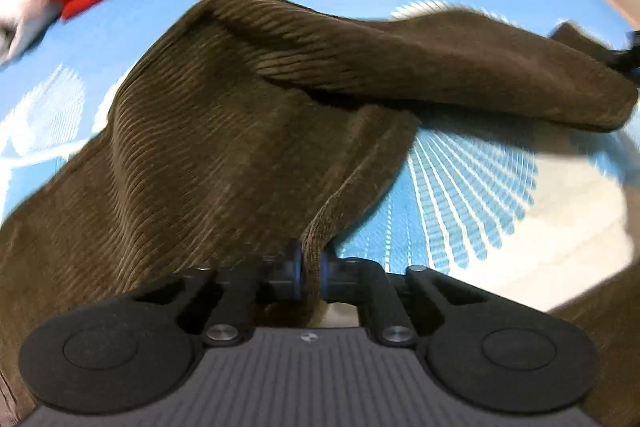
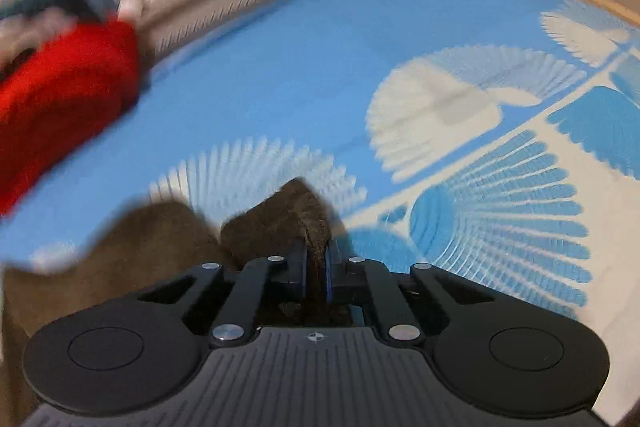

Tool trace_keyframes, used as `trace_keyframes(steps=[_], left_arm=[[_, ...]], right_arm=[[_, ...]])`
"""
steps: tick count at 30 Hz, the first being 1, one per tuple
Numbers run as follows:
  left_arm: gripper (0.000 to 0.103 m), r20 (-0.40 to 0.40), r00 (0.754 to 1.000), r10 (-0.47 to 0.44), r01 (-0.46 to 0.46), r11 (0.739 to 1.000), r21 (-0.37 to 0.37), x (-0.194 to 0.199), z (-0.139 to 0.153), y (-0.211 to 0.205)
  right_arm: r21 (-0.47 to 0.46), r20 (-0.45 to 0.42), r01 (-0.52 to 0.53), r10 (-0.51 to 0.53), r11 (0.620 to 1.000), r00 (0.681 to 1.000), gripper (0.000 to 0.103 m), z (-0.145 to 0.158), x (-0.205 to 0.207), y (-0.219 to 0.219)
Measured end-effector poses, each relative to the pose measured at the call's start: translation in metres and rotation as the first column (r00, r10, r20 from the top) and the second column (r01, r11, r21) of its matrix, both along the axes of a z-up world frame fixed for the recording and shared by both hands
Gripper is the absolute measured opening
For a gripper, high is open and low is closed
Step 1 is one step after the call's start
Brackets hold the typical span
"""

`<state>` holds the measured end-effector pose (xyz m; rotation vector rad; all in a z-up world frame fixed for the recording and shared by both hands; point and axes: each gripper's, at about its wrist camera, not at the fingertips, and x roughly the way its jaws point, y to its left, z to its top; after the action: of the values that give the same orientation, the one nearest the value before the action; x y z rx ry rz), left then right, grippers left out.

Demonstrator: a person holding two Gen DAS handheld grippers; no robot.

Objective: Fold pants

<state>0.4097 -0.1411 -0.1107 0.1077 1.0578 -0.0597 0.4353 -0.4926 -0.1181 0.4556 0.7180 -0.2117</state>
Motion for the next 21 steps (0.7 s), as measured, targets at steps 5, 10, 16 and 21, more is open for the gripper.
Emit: trace_keyframes(steps=[5, 10, 16, 21], left_arm=[[0.007, -0.004, 1.0, -0.01, 0.01, 1.0, -0.02, -0.003, 0.018, 0.01], [0.007, -0.069, 0.989, -0.132, 0.133, 0.991, 0.001, -0.012, 0.018, 0.004], [0.007, -0.121, 0.96, -0.252, 0.256, 0.966, 0.017, -0.025, 0.021, 0.002], [0.007, -0.12, 0.942, -0.314, 0.316, 0.949, -0.003, -0.04, 0.032, 0.012]], right_arm=[[-0.016, 0.35, 0.336, -0.31, 0.942, 0.884, 0.007, 0.076, -0.057, -0.025], [-0.129, 0.024, 0.683, -0.686, 0.719, 0.727, 0.008, 0.022, -0.083, -0.075], [0.054, -0.106, 0.662, -0.655, 0.748, 0.749, 0.033, -0.021, -0.098, -0.118], [0.107, -0.09, 0.619, -0.612, 0.778, 0.785, 0.024, -0.025, -0.099, -0.139]])
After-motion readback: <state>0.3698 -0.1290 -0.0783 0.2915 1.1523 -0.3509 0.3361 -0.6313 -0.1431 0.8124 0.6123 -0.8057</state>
